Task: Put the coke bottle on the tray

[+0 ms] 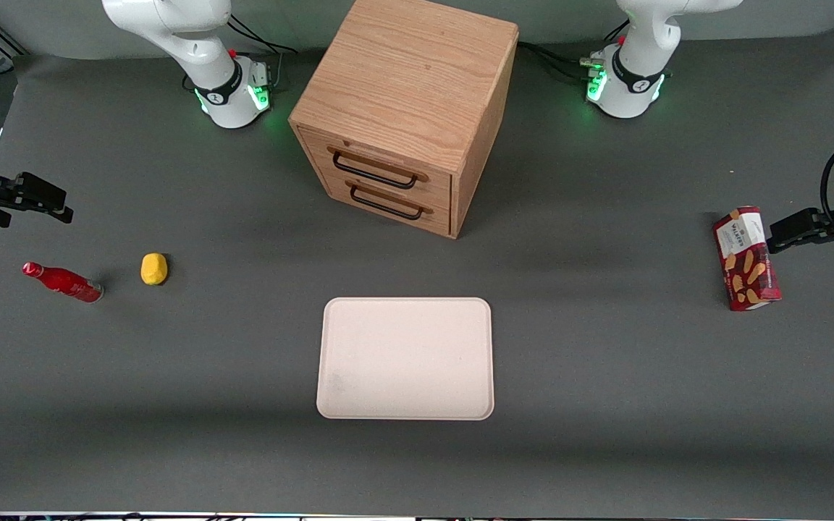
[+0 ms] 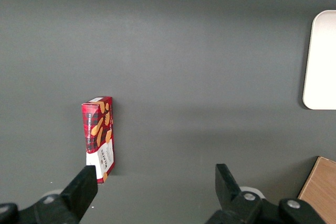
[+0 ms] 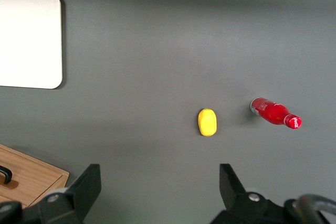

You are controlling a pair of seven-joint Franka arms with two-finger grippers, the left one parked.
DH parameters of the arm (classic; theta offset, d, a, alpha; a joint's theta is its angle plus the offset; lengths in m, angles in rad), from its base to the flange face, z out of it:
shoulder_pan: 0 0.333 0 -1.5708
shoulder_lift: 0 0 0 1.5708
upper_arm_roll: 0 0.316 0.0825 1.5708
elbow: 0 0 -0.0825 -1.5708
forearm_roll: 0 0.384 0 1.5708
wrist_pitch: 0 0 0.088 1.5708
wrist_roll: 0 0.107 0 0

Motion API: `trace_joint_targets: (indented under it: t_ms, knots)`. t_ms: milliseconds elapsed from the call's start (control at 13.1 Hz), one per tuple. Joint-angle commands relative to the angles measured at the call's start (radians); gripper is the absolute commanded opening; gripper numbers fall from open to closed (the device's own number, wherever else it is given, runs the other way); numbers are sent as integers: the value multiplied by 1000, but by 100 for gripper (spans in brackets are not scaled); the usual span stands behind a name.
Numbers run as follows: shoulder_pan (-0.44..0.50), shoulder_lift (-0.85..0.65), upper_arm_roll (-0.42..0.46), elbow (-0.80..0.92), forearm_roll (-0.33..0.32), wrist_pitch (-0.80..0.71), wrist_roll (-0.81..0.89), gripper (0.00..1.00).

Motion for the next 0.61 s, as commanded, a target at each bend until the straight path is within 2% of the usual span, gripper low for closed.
trace_joint_targets:
  t_ms: [0, 536]
  knots:
    - [-8, -6, 9, 14, -10, -23, 16, 100]
    - [-8, -4, 8, 5, -14, -22, 10, 100]
